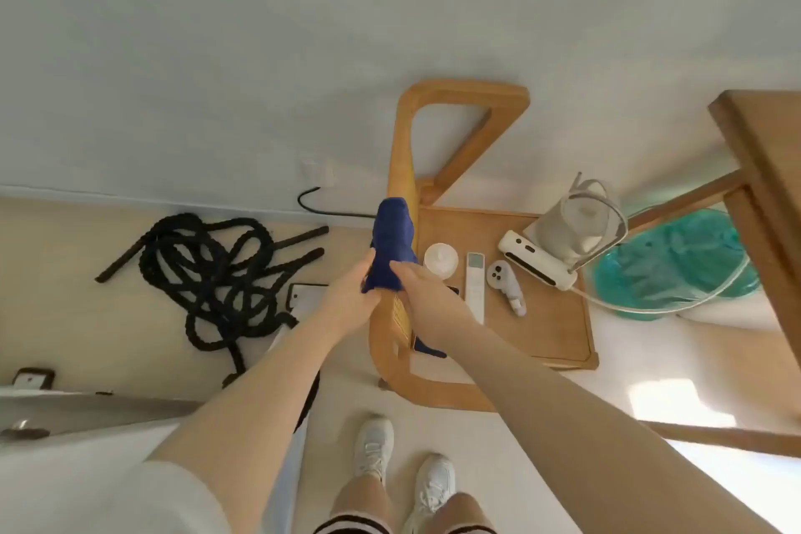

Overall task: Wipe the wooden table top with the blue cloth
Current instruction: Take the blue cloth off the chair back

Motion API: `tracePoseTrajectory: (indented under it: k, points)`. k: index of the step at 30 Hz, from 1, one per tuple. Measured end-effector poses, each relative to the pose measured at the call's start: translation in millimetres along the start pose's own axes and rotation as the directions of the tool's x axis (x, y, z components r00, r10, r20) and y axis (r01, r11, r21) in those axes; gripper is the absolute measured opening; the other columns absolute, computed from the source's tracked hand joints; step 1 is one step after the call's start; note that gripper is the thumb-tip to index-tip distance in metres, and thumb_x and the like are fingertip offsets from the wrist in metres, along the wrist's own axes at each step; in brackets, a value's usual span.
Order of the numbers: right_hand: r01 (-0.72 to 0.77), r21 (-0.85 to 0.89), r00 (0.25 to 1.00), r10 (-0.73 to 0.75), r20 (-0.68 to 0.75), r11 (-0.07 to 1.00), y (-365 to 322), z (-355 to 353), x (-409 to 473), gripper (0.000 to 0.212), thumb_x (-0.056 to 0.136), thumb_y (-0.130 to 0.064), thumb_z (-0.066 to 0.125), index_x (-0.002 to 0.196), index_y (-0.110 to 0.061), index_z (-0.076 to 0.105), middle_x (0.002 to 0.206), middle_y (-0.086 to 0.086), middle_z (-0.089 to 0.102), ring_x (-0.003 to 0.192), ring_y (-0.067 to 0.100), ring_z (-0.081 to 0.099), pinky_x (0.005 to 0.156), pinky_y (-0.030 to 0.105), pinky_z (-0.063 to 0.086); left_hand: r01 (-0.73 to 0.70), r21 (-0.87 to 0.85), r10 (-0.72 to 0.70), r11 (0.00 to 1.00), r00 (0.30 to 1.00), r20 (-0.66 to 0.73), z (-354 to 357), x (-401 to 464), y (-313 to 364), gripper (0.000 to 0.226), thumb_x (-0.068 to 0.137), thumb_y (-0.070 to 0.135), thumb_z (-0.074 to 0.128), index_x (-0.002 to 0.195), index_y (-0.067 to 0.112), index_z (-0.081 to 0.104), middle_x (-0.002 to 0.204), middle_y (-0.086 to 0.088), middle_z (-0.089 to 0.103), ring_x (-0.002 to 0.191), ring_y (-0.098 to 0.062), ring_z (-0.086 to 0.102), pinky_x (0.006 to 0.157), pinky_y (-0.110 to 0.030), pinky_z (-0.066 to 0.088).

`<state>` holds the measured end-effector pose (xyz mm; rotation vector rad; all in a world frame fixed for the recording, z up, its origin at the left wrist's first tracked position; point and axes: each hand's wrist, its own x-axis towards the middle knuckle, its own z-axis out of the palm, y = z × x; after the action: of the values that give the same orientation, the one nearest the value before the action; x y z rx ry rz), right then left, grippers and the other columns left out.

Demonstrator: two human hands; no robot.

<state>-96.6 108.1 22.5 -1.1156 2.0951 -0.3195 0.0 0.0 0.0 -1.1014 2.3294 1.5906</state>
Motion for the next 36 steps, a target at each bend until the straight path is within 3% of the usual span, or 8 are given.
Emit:
tracePoseTrajectory:
  k: [5,8,15,23,28,31,34,36]
  points:
    - [-0.149,0.312,0.949,0.225,-0.223,0.938,-4,17,20,0.029,0.093,-0.007,0.043,0.122,-0.006,0.041,0.119,0.015,0.052,0.103,0.03,0.053,0.082,0.034,0.042,-0.03,0.22,0.062,0.975,0.988,-0.14,4,10,-10,0.053,0.09,0.012,0.052,0.14,0.018,0.036,0.127,-0.004,0.056,0.112,-0.021,0.055,0.096,-0.04,0.047]
    - [-0.221,0.259,0.945,0.272,-0.182,0.94,-12,7,22,0.024,0.095,-0.01,0.043,0.118,-0.004,0.044,0.11,0.017,0.057,0.095,0.028,0.056,0.081,0.034,0.044,-0.057,0.21,0.088,0.976,0.986,-0.142,-3,3,-2,0.042,0.092,0.017,0.052,0.133,0.016,0.043,0.118,-0.005,0.059,0.101,-0.018,0.059,0.088,-0.033,0.049]
    - [-0.111,0.347,0.949,0.204,-0.241,0.931,-29,-81,-34,0.023,0.098,-0.014,0.036,0.117,-0.008,0.048,0.109,0.012,0.059,0.09,0.022,0.053,0.072,0.025,0.036,-0.118,0.019,0.115,0.993,0.989,0.096,-28,-10,89,0.007,0.087,0.026,0.063,0.089,0.026,0.057,0.079,0.012,0.062,0.087,-0.012,0.063,0.06,-0.012,0.038]
    - [0.043,0.823,0.921,0.297,-0.253,0.567,42,-189,-138,0.023,0.098,-0.011,0.039,0.1,-0.017,0.061,0.109,0.009,0.062,0.108,0.024,0.056,0.099,0.039,0.045,-0.376,0.029,0.319,0.926,0.82,0.475,32,-8,217,0.034,0.081,0.03,0.058,0.106,0.007,0.059,0.101,-0.013,0.066,0.096,-0.02,0.06,0.084,-0.031,0.048]
    - [-0.064,0.603,0.948,0.237,-0.212,0.795,130,-232,-213,0.027,0.089,-0.021,0.06,0.115,-0.022,0.054,0.116,-0.001,0.06,0.107,0.017,0.057,0.095,0.033,0.047,-0.536,0.134,0.415,0.833,0.767,0.489,111,1,281,0.033,0.094,0.025,0.042,0.122,0.015,0.056,0.116,0.0,0.061,0.108,-0.016,0.055,0.093,-0.03,0.041]
    - [-0.263,0.326,0.885,0.362,-0.294,0.908,187,-262,-251,0.031,0.081,-0.014,0.062,0.112,-0.011,0.058,0.096,0.001,0.059,0.088,0.019,0.056,0.067,0.023,0.047,-0.419,0.173,0.3,0.891,0.832,0.468,166,4,326,0.026,0.098,0.022,0.044,0.108,0.008,0.063,0.105,-0.008,0.062,0.101,-0.025,0.057,0.083,-0.03,0.044]
    - [-0.213,0.621,0.684,0.569,-0.457,0.755,233,-288,-285,0.016,0.084,-0.016,0.06,0.088,0.0,0.061,0.072,0.007,0.053,0.073,0.021,0.05,0.054,0.026,0.035,-0.204,-0.17,0.256,0.964,0.887,0.384,229,-11,372,0.021,0.098,0.014,0.043,0.088,0.01,0.062,0.098,-0.012,0.062,0.092,-0.028,0.062,0.073,-0.025,0.047]
    - [-0.13,0.683,0.674,0.569,-0.47,0.718,256,-301,-298,0.017,0.089,-0.02,0.054,0.086,-0.004,0.058,0.071,0.008,0.057,0.073,0.024,0.053,0.059,0.029,0.039,-0.019,-0.424,0.197,0.906,0.903,0.382,267,-29,405,0.022,0.099,0.019,0.04,0.101,0.01,0.06,0.101,-0.012,0.064,0.09,-0.023,0.062,0.076,-0.033,0.051]
